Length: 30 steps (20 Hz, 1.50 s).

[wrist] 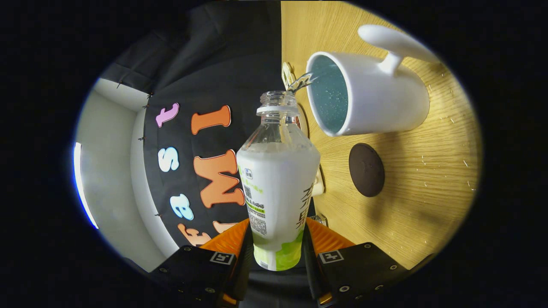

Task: Take the bottle from table, then pour the juice into the cup, finally place the bottle on the coaster

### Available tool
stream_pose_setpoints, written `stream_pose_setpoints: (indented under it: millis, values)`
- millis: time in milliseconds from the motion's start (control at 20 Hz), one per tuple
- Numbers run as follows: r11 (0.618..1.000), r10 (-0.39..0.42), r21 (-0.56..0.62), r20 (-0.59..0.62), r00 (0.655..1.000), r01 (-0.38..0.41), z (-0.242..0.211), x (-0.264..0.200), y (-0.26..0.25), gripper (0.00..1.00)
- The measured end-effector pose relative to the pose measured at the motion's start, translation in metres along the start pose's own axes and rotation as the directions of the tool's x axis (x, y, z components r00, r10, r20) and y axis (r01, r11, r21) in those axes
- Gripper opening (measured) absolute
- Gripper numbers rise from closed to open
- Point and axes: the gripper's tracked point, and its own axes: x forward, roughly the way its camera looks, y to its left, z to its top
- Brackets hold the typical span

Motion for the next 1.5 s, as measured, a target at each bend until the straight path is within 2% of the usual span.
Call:
stream_pose_setpoints:
  millis: [1500]
  values:
    - [0.993,0.052,0.106,0.035,0.998,-0.055,0.013,0.001,0.012,0.57]
